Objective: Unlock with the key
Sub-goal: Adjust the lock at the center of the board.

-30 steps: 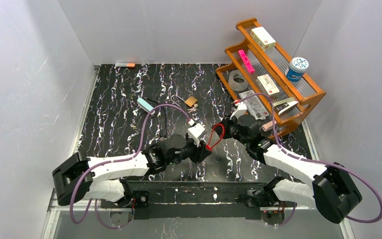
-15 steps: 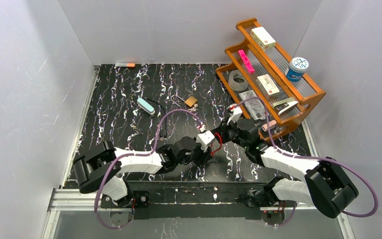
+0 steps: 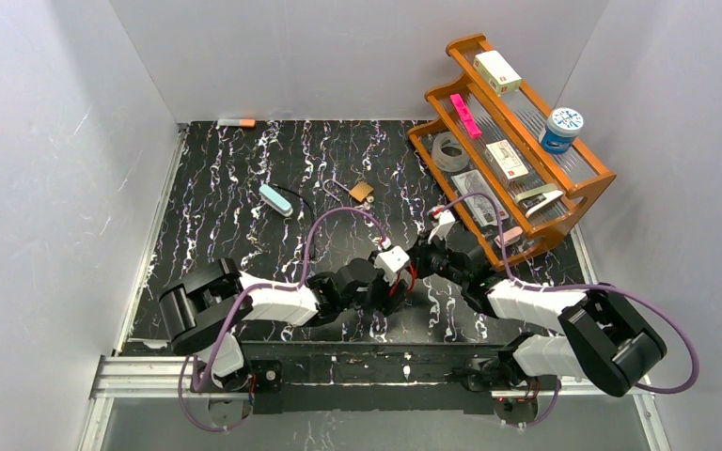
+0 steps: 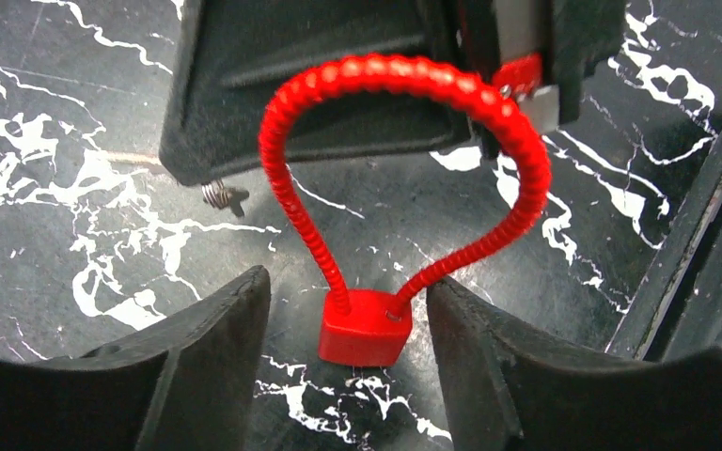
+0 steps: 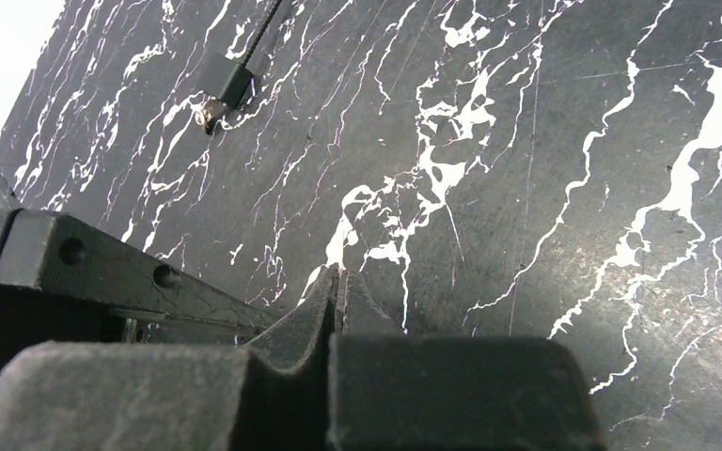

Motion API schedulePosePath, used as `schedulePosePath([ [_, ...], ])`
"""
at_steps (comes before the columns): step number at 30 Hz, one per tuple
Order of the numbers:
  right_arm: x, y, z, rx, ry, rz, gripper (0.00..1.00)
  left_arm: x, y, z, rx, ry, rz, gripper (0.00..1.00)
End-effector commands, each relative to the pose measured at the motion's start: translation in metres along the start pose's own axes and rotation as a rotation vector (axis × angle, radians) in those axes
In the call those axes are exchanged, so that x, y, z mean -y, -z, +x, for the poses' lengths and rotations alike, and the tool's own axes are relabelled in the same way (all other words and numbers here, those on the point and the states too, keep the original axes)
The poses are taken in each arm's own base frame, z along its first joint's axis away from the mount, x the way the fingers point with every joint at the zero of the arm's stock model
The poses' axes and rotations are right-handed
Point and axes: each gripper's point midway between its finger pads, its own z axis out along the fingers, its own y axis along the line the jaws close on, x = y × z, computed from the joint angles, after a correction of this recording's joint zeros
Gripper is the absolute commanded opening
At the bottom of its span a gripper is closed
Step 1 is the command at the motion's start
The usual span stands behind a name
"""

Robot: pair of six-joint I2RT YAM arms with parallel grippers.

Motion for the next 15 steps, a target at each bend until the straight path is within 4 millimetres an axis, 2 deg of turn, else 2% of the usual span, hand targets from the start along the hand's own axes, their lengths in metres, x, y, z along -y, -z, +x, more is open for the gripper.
schedulePosePath([
  [1,-0.01,-0.006,-0.01,0.04,0.008,-0.048,0.01,-0.004,-0.007,-0.022,0.071,0.014,-0.034,0.61],
  [5,-0.014,-0.01,-0.012,0.038,0.009,-0.045,0.01,-0.008,-0.008,-0.023,0.079,0.037,-0.066,0.65],
  [10,-0.017,-0.012,-0.022,0.048,-0.026,0.001,0.01,-0.007,-0.001,-0.029,0.109,0.058,-0.124,0.7],
  [15,-0.021,-0.013,-0.029,0.051,-0.076,0.039,0.01,-0.005,0.006,-0.027,0.139,0.054,-0.262,0.73],
])
